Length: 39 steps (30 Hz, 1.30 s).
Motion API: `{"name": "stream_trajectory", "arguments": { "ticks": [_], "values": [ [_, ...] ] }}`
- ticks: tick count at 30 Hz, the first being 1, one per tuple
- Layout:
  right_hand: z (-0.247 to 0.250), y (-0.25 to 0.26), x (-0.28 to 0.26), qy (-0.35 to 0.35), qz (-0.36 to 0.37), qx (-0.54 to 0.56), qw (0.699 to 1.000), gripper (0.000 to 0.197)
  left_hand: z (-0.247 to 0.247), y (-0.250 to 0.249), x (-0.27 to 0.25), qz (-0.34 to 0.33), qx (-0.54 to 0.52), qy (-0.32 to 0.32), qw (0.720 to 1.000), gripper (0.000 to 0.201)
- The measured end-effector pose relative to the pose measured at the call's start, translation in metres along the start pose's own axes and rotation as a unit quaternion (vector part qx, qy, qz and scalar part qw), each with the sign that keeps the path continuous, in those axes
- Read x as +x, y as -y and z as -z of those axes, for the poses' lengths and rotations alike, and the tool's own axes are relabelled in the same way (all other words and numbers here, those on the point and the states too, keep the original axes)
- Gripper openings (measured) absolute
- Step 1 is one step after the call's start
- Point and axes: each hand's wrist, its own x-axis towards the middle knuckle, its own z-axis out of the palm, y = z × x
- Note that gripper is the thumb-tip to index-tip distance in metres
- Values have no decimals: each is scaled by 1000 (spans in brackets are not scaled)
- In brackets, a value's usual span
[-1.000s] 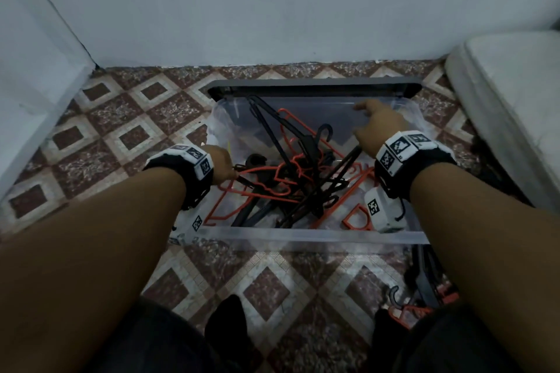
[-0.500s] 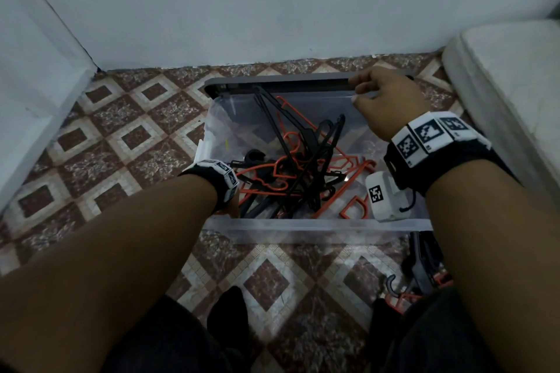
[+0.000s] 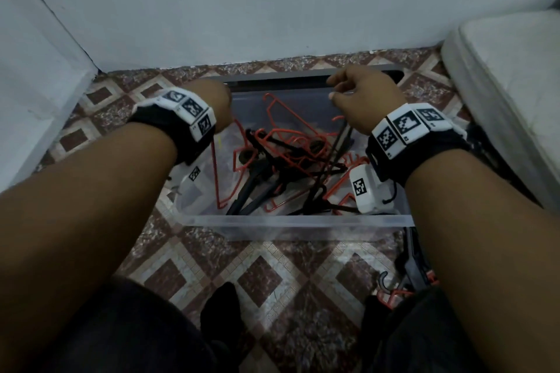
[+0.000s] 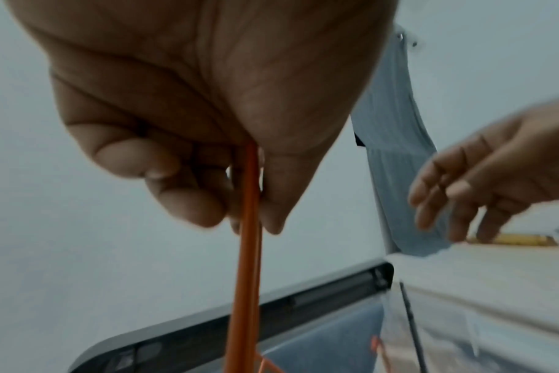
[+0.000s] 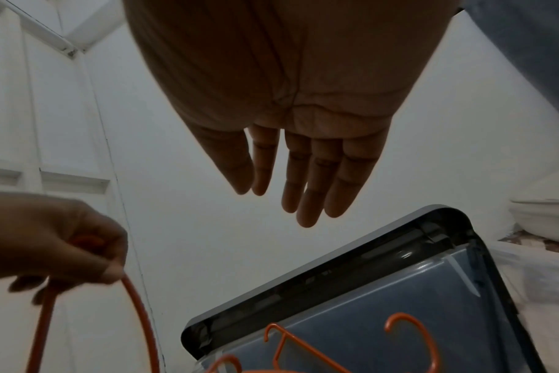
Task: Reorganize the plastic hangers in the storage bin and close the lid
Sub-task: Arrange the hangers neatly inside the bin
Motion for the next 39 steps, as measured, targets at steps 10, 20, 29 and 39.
{"name": "stream_trajectory", "arguments": {
  "ticks": [10,20,29,39],
  "values": [
    [8,-2,-6,11,7,-5,1000,23,79,-9,-26,111,-152,-249,950,25],
    [17,-19,8,-52,-42,73,995,58,85,-5,-44,-65,-454,-198,866,21],
    [32,-16,5,-91,31,37,995,8,-27,8,-3,87,-420,-48,902,34],
    [15,-34,25,-69,28,-106,992,14,-143,-76,86,-27,-114,180,977,58]
  ]
}}
